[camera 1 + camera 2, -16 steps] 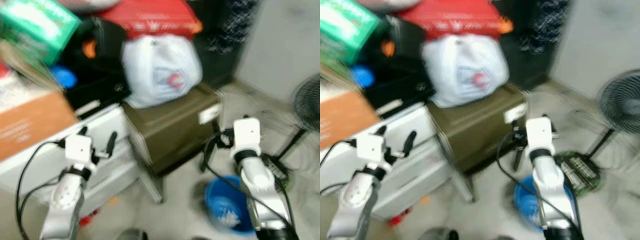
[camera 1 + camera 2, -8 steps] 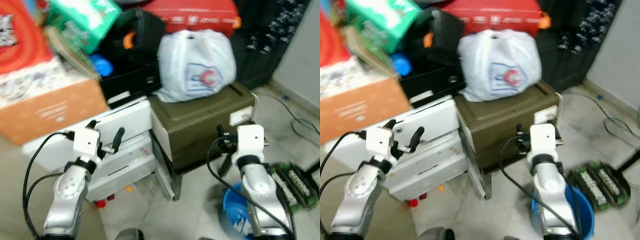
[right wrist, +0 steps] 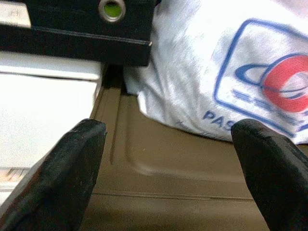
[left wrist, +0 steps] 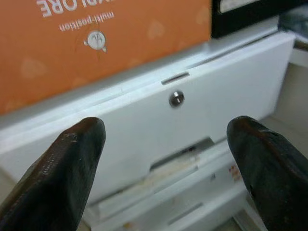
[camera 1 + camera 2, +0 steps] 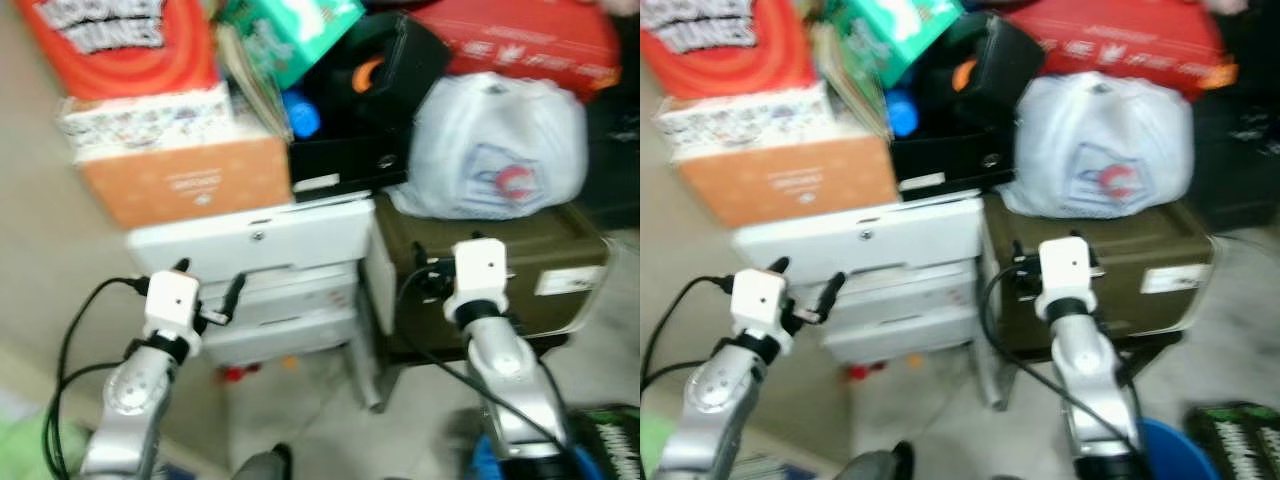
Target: Clean up the room
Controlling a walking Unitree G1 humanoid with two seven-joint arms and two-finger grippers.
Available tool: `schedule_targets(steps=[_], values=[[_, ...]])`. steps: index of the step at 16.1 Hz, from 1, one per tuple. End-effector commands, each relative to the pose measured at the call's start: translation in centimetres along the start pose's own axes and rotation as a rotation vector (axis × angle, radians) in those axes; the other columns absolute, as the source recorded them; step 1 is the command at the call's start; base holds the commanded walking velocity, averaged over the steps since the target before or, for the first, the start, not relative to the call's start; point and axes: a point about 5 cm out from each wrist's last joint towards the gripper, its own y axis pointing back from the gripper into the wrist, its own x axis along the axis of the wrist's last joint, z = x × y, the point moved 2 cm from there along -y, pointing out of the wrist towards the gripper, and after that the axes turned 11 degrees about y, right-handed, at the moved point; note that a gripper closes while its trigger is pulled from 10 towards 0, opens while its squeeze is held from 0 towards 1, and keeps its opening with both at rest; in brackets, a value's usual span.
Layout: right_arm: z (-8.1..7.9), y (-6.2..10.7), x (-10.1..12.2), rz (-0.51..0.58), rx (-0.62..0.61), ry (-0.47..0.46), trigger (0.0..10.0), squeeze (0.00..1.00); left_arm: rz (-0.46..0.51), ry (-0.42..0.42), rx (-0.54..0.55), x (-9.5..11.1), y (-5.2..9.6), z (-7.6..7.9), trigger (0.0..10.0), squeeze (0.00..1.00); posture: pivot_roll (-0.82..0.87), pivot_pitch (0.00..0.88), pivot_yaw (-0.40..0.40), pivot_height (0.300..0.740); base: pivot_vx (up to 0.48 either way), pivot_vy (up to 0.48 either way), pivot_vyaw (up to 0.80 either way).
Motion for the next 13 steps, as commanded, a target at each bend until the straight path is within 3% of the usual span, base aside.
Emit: schedule_targets(steps=[1, 4, 13], values=[[0.19, 0.02, -0.09, -0.006, -0.002, -0.004, 10.0, 0.00, -0.013, -0.022, -0.006, 0.11, 0.36, -0.33, 10.0, 0.00, -0.03, 0.064, 0.015, 0.740, 0.000, 0.000, 0.80], [0.54, 0.34, -0.41, -0.018, -0.009, -0.005, 10.0, 0.00, -0.053, -0.045, -0.026, -0.45, 1.00, -0.21, 10.0, 0.00, -0.04, 0.069, 0.016, 0.740, 0.000, 0.000, 0.74], [0.69, 0.30, -0.51, -0.030, -0.010, -0.017, 10.0, 0.00, -0.062, -0.053, -0.018, -0.53, 0.99, 0.08, 10.0, 0.00, -0.04, 0.079, 0.008, 0.740, 0.000, 0.000, 0.00]])
